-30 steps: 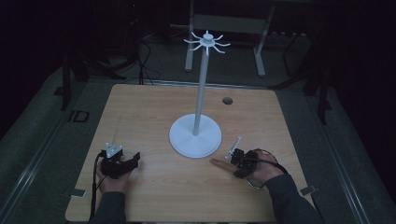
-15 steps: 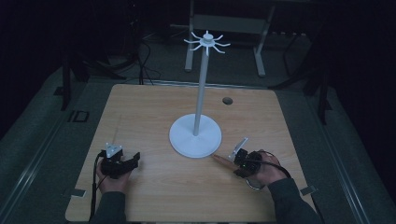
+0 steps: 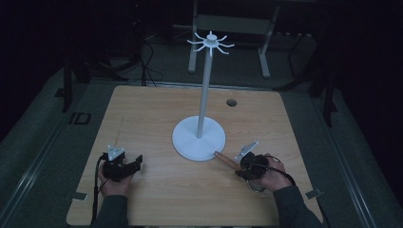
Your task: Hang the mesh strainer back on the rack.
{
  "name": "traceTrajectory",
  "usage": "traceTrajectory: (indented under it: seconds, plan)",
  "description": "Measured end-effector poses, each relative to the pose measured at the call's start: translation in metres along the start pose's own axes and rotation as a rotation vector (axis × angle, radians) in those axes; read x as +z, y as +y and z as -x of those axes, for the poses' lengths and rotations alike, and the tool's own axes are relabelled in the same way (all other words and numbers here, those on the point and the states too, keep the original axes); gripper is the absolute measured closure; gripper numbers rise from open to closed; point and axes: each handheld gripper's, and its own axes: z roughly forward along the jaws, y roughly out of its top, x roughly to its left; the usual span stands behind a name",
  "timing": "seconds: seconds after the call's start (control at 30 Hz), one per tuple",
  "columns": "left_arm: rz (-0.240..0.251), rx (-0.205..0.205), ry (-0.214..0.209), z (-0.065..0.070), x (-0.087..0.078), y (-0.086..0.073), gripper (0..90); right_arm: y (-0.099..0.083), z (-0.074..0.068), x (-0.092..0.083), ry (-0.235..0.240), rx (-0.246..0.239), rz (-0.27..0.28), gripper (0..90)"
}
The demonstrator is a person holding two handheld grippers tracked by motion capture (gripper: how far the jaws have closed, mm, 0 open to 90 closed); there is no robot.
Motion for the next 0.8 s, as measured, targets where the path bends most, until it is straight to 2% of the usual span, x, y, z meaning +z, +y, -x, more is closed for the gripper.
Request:
traceTrajectory:
  seconds: [0.4,0.63,0.8]
  plan:
    - [0.0,0.002,0.0,0.0,0.0,0.0,26.2,-0.002,-0.001,-0.005,-0.028,0.045,0.112,69.1]
    - [0.0,0.002,0.0,0.0,0.0,0.0,26.2,-0.001,-0.002,-0.01,-0.058,0.055,0.163,69.2]
    - [0.0,0.002,0.001,0.0,0.0,0.0,26.2,-0.002,-0.001,-0.014,-0.077,0.079,0.219,69.2]
